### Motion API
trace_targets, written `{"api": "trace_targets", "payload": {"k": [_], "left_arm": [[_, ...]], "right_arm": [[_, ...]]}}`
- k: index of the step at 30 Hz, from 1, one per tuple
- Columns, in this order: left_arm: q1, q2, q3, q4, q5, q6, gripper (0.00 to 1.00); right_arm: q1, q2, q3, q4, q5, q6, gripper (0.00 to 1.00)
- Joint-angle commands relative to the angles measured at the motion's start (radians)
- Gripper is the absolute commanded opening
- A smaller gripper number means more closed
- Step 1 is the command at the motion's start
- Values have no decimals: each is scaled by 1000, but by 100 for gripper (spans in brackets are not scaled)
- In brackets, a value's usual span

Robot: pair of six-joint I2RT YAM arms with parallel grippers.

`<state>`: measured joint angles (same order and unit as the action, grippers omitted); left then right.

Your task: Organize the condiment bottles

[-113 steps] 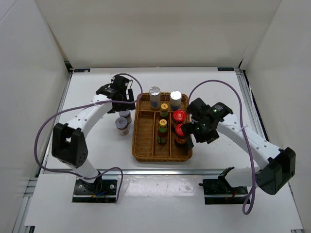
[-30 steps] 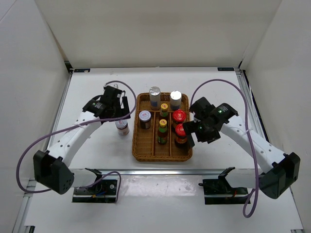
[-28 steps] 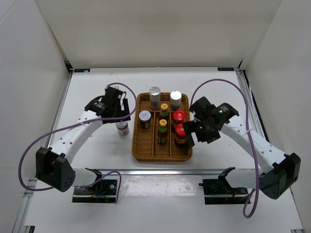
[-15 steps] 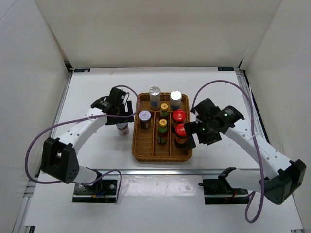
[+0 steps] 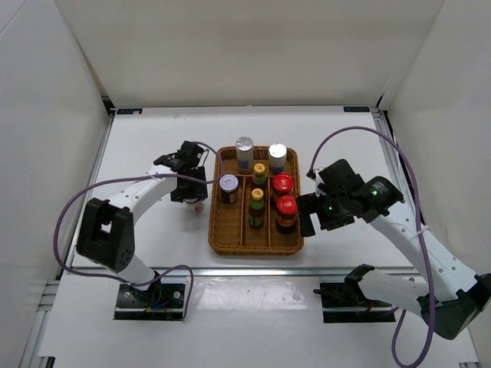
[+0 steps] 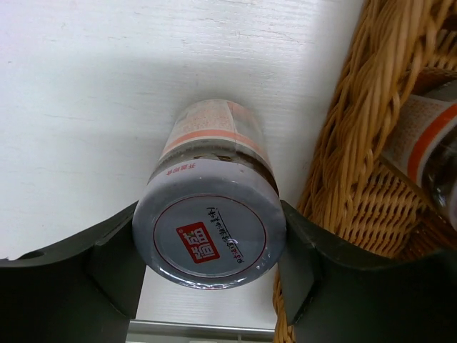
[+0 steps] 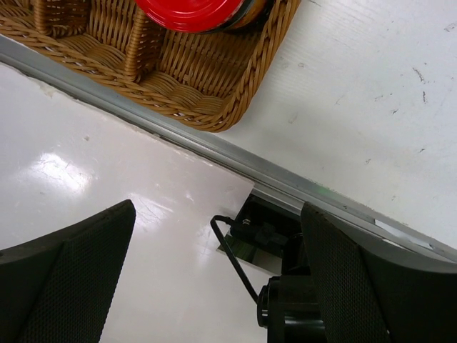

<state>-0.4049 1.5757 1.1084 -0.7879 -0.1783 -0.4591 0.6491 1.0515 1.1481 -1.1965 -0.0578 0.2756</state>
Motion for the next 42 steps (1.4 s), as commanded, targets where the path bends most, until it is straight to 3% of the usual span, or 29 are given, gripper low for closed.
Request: {"api": "trace_targets", "payload": {"k": [1,5,11,20,25,29,33,34,37,42], "left_arm": [[-9,-141,77,4,-53,-32,37],[-74,-242,159,-42,-76,-23,25],[-196,-351,116,-53,-33,-46,23],[-331,-289,18,48,-23,-90,23],[-362,-195,8,101,-33,-99,30],[-382,-111,8,113,-33,-99,38],[-382,-89,-11,113,-33,-89,61],[-382,-89,-12,113,-33,-89,76],[-382,-98,-12,104,-42,-89,100],[-382,-157,71,59,-114,-79,100]], "right_arm": [[-3,-24,-2,17,-7,-19,100],[-3,-24,-11,17,13,-10,100],[-3,-13,-11,17,50,11,100],[-3,-25,-21,8,50,11,100],[-3,-25,-21,8,50,11,100],[-3,-16,-21,8,70,22,100],[-3,-16,-21,8,70,22,100],[-3,-16,-21,8,61,22,100],[-3,-16,-11,8,52,22,100],[-3,-16,-2,8,75,22,100]]}}
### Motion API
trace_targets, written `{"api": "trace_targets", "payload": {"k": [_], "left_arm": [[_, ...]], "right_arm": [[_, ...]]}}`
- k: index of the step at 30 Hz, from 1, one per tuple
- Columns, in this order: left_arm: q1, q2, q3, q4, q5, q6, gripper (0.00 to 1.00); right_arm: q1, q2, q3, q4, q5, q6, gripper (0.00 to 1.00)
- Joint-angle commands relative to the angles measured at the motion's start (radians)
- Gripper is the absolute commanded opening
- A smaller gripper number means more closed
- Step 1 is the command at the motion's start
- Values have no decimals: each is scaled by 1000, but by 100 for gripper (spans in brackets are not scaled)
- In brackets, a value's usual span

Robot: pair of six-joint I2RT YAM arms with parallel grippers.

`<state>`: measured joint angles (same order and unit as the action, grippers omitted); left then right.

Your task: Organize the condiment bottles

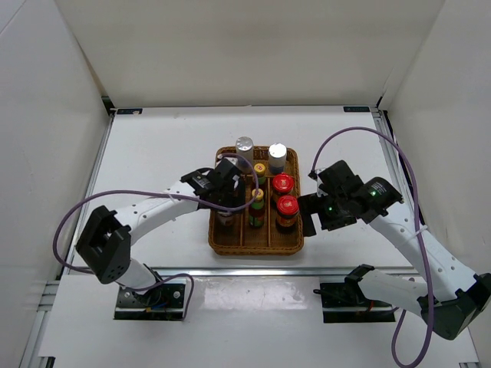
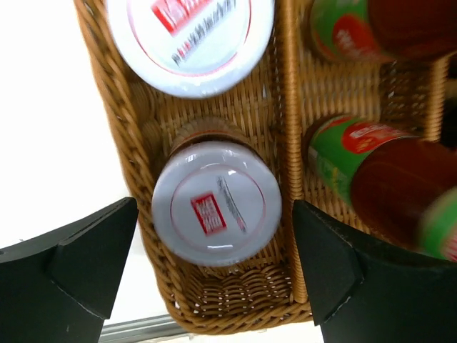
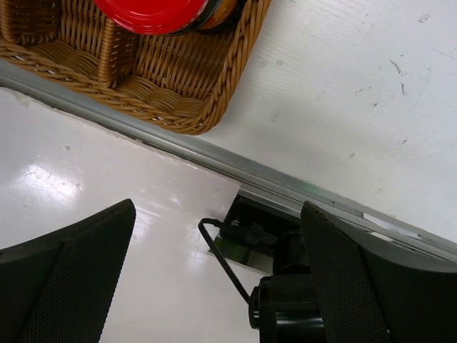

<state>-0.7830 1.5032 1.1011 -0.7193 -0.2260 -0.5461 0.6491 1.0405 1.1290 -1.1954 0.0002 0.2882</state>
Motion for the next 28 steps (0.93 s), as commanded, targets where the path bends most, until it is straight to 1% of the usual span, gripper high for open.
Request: {"api": "trace_targets", "payload": {"k": [1,3,6,8,9,11,12,13,14,15,16,19,20,21,23,26,28], "left_arm": [[-4,-101,98,-9,-82,24,100],[-4,-167,161,-38,-146,43,100],[-4,-244,216,-39,-231,110,100],[7,-317,229,-39,-272,179,100],[16,-340,229,-29,-324,198,100],[63,-405,229,-29,-375,250,100],[111,-444,198,-29,-425,268,100],[131,-463,180,-29,-458,285,100],[152,-481,160,-29,-525,317,100],[177,-497,139,-29,-548,331,100],[230,-524,93,-17,-565,347,100],[324,-544,11,-17,-570,356,100],[382,-555,-7,-17,-561,345,100],[408,-555,-23,-17,-561,328,100],[461,-566,-55,-17,-561,295,100],[473,-607,-82,-17,-552,206,100],[473,-617,-92,-2,-552,196,100]], "right_arm": [[-3,-5,17,7,26,9,100],[-3,4,37,7,11,9,100],[-3,-5,64,20,-22,-18,100],[-3,-5,86,36,-34,-38,100],[-3,-5,97,51,-34,-38,100],[-3,6,138,60,1,-47,100],[-3,6,168,60,35,-47,100],[-3,18,169,60,55,-47,100],[-3,18,199,60,73,-47,100],[-3,18,212,60,92,-47,100],[-3,18,224,60,106,-47,100],[-3,18,262,69,158,-47,100],[-3,18,271,69,171,-38,100],[-3,18,293,69,197,-38,100],[-3,-2,302,79,198,-24,100],[-3,7,324,76,207,-24,100],[-3,29,338,48,239,-8,100]]}}
